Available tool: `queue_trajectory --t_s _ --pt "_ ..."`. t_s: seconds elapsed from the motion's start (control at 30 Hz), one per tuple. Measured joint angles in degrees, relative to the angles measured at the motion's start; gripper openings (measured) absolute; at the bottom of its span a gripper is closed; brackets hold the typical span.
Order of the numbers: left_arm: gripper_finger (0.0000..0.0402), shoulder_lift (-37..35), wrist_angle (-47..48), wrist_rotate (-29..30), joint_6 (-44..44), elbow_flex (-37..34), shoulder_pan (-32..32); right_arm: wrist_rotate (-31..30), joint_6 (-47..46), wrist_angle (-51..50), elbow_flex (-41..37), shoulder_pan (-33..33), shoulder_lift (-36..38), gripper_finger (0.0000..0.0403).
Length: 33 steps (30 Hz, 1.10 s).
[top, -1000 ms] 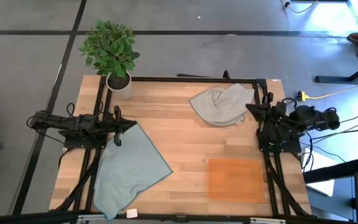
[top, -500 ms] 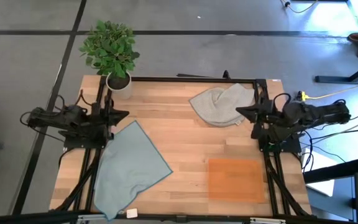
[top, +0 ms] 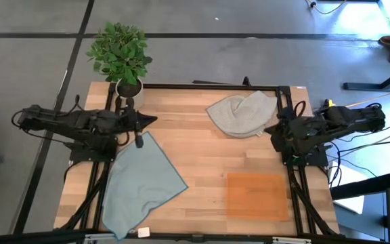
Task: Roll microfiber towels into tight, uniform cylinder then place into a basket
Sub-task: Roll the gray microfiber towel
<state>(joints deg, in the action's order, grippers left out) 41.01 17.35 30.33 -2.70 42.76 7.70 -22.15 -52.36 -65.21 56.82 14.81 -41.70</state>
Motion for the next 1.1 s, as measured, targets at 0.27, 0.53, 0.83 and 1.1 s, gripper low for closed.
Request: queue_trajectory --t_s 0.27,0.53,0.83,1.1 --pt "0.0000 1.9 0.0 0.1 1.6 3.3 -2.3 0.0 -15.5 -9.9 0.0 -2.0 -3.4 0.0028" --pt "0.0000 1.8 0.3 0.1 1.7 3.3 -2.4 6.7 -22.2 -12.1 0.0 -9.5 -5.3 0.0115" --pt "0.0000 1.7 0.0 -1.4 1.7 3.3 -2.4 12.2 -24.8 -13.0 0.0 -23.4 -11.3 0.0142" --pt "0.0000 1.7 -0.1 -1.5 1.7 3.3 -2.4 17.3 -14.8 -12.7 0.0 -35.9 -19.4 0.0142"
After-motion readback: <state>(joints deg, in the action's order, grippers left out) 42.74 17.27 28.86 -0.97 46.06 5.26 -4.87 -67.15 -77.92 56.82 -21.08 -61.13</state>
